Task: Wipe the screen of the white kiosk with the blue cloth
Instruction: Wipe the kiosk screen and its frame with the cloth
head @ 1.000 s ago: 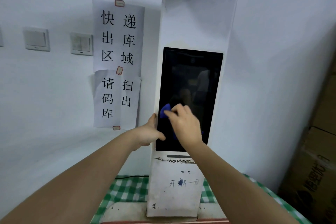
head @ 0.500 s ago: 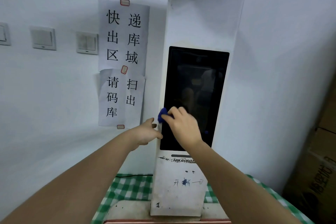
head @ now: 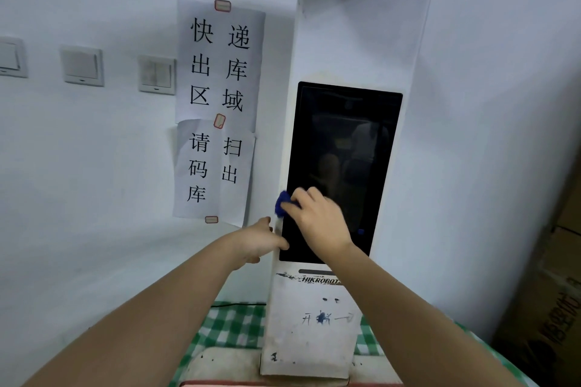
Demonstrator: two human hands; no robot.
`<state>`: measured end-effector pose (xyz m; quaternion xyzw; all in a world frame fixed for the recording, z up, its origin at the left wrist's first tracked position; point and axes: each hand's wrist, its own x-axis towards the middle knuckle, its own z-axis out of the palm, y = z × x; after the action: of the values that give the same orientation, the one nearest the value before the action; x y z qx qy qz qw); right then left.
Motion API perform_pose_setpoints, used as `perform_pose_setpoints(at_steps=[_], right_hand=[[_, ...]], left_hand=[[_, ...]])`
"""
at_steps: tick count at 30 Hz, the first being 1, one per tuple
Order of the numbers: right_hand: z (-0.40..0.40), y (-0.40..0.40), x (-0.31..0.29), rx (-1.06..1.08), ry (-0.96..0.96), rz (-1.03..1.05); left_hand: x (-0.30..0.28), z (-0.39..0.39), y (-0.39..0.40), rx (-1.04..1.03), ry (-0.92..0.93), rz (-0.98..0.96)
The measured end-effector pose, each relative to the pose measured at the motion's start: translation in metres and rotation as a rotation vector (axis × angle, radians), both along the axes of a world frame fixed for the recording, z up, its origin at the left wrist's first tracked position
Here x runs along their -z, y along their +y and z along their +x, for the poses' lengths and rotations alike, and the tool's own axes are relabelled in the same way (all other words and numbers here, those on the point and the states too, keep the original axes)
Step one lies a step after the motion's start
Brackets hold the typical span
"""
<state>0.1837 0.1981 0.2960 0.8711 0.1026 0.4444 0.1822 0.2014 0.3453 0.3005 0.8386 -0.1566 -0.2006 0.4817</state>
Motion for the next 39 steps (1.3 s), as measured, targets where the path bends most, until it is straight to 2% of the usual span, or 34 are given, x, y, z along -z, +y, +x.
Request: perform_pose_setpoints(at_steps=[4, 7, 13, 15, 18, 20, 23, 28, 31, 35, 39], right_hand=[[0.005, 0.001, -0.029, 0.063, -0.193, 0.278], [0.004, 0.003, -0.015, 0.061, -0.159, 0.177], [-0.007, -0.007, 0.016, 0.036, 0.072, -0.063], [-0.008, -0.007, 0.010, 0.030, 0.045, -0.030], [-0.004, -0.002, -0.005, 0.060, -0.087, 0.226], [-0.002, -0.001, -0.006, 0.071, -0.134, 0.312], [-0.001, 0.001, 0.009, 0.068, -0.101, 0.251], [-0.006, 0.002, 0.034, 0.078, 0.105, 0.084], [-0.006, -0.002, 0.020, 0.061, 0.067, 0.045], [-0.002, -0.005, 0.002, 0.065, -0.069, 0.199], [-0.001, -0.004, 0.020, 0.058, -0.027, 0.126]], left_hand=[[-0.005, -0.001, -0.002, 0.006, 0.009, -0.023], [-0.004, -0.002, -0.005, 0.013, 0.011, -0.020], [0.000, -0.009, -0.007, 0.050, 0.016, -0.016], [-0.001, -0.010, -0.006, 0.046, 0.017, -0.021], [-0.002, -0.010, -0.006, 0.051, 0.029, -0.042], [-0.001, -0.010, -0.007, 0.067, 0.029, -0.044], [0.004, -0.014, -0.008, 0.066, -0.020, -0.058], [0.010, -0.017, -0.009, 0.068, -0.069, -0.093], [0.013, -0.012, -0.007, 0.045, -0.036, -0.084], [0.017, -0.008, -0.008, 0.027, -0.007, -0.078], [0.019, -0.011, -0.015, 0.034, -0.019, -0.110]])
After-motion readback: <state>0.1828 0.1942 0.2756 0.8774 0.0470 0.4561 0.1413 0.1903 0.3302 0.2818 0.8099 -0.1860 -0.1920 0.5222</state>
